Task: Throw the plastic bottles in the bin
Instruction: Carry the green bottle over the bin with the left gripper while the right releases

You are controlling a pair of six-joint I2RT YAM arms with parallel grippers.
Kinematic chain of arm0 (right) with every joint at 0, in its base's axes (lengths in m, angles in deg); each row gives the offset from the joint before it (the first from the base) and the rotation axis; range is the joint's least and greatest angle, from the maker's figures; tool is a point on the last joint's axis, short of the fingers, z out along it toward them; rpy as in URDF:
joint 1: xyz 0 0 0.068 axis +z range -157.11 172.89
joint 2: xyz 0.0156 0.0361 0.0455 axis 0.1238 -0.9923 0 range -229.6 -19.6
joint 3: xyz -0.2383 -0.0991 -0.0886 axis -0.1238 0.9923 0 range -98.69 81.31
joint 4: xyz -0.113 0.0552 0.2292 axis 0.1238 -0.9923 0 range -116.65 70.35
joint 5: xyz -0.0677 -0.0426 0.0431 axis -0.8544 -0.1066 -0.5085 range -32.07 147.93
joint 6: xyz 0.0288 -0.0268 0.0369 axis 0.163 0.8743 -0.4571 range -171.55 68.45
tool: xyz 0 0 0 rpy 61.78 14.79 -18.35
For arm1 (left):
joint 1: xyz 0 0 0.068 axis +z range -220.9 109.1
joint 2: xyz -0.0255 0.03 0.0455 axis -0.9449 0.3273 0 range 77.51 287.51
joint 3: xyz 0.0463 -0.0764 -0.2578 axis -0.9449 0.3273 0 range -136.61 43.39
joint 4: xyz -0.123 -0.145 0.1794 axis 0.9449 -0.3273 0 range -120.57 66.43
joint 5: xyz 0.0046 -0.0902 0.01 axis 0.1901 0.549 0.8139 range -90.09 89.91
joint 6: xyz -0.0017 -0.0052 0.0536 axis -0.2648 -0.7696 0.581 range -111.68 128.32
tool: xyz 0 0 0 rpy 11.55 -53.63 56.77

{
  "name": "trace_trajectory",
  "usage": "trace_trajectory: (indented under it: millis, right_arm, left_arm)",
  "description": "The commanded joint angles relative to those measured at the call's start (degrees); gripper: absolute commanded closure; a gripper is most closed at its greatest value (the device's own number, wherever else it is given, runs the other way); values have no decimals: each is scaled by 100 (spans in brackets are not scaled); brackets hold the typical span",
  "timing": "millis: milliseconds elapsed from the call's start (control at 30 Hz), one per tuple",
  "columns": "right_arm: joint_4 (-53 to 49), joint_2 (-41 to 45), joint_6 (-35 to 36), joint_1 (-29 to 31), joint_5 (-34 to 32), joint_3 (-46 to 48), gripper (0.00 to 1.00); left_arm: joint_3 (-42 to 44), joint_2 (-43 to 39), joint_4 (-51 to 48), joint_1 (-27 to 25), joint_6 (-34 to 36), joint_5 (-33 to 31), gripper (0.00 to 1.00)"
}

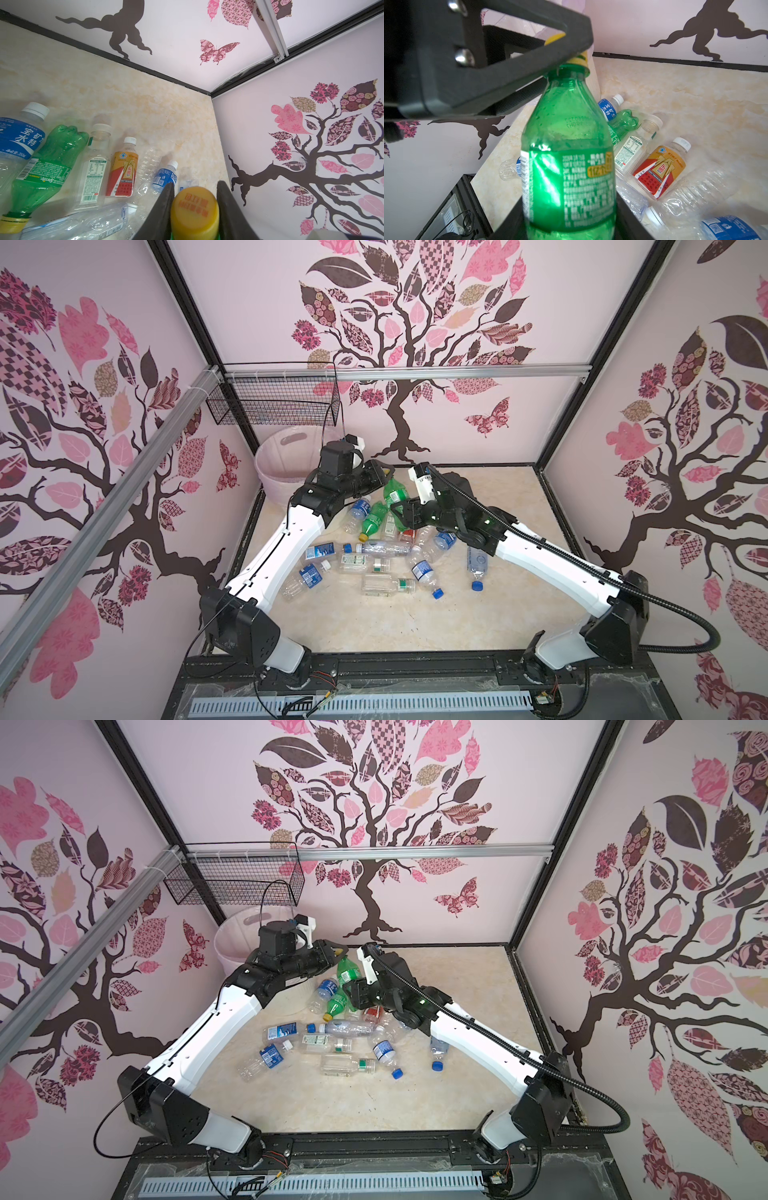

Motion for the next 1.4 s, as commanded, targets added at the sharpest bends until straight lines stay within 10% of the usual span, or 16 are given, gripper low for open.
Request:
trace_trajectory:
  millis: [0, 800, 1133, 1367]
  right_arm:
    - [283, -136, 106, 25, -1, -344, 49]
    - [138, -103, 362, 25, -85, -671, 1]
    - [-128, -289, 651, 120, -88, -1430, 1]
    - [-672, -935, 1266, 462, -406, -2669, 0]
  left_arm:
    - [157, -70, -123, -9, 195, -105, 73]
    - [-48, -398, -344, 882, 193, -179, 87]
    - [-1059, -619, -670, 1741, 584, -8, 86]
    - [-1936, -647, -921, 1859, 1371, -1003, 86]
